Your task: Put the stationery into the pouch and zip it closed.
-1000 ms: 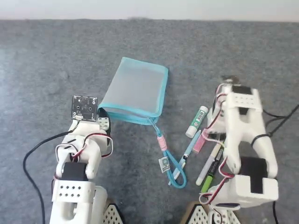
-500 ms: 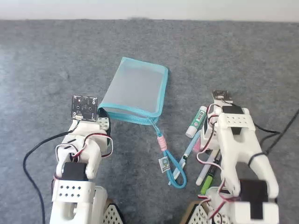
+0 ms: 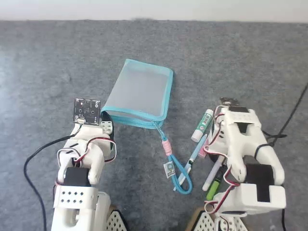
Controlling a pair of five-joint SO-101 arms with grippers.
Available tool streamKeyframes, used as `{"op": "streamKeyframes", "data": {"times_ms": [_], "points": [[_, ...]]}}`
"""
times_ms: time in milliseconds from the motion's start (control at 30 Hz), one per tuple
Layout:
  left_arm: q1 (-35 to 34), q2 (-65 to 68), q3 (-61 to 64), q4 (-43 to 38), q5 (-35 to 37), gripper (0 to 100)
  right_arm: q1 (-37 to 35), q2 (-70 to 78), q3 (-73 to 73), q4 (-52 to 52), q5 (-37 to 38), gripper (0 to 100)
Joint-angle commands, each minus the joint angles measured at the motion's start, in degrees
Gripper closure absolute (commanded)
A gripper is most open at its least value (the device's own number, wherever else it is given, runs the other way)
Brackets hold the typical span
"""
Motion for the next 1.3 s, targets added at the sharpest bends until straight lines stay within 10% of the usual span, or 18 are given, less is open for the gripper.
{"op": "streamKeyframes", "data": {"times_ms": [0, 800, 1067, 1267], "points": [[-0.18, 0.26, -1.63, -0.35, 0.79, 99, 2.68, 0.22, -2.46, -3.12, -0.62, 89.0], [-0.35, 0.26, -1.63, -0.09, 0.79, 99, -6.73, 5.32, -39.47, 7.96, -0.53, 96.5], [-0.18, 0.26, -0.92, -0.35, 0.79, 99, -6.99, 9.71, -41.23, 15.87, -0.09, 67.1], [-0.18, 0.26, -1.01, -0.35, 0.79, 99, -8.04, -1.27, -28.92, 10.24, -0.53, 68.7]]}}
